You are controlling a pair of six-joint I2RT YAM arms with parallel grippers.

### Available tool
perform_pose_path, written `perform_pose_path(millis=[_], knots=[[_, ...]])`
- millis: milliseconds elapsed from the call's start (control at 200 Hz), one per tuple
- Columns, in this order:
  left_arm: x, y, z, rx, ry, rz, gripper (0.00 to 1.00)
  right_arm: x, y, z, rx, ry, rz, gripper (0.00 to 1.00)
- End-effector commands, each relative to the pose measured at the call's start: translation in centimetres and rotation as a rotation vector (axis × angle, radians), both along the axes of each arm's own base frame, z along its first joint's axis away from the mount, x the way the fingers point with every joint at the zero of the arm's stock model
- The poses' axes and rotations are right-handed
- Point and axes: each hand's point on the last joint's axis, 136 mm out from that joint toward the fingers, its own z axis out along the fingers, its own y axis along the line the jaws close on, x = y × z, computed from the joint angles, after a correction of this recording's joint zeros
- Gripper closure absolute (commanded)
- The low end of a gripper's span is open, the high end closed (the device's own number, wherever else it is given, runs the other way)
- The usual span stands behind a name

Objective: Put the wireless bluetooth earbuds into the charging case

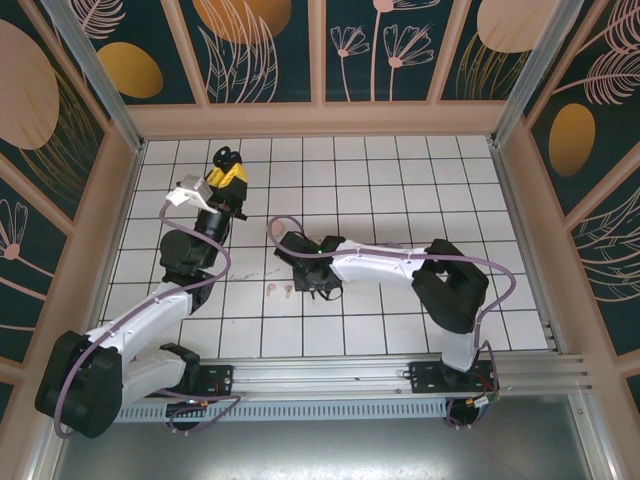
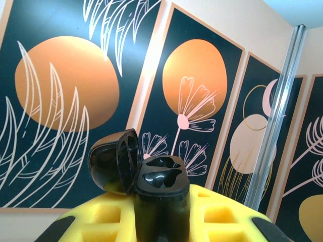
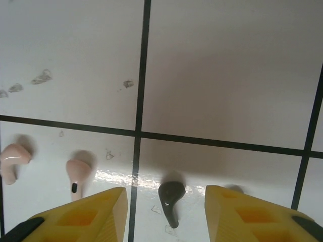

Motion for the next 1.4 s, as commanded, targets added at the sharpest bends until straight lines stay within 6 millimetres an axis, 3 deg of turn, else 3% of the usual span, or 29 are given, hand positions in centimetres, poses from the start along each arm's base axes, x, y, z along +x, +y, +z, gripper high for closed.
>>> perform_pose_path(millis=[0, 300, 631, 1396], knots=[[-1.0, 0.6, 1.4, -0.015, -0.056, 0.009, 1.0, -0.3, -0.2, -0.2, -0.061, -0.008, -0.031, 0.55], [-0.9, 0.7, 1.3, -0.027, -0.041, 0.004, 1.0, -0.6, -0.2, -1.7, -0.09, 0.006, -0.032, 0.59], [-1.4, -1.6, 0.9, 0.072, -0.056, -0.093, 1.0, -0.8, -0.4, -2.7, -0.1, 0.019, -0.032, 0.61], [-1.4, -2.4, 0.5, 0.069, -0.045, -0.148, 1.0, -1.3, -0.5, -4.2, -0.098, 0.047, -0.025, 0.71]])
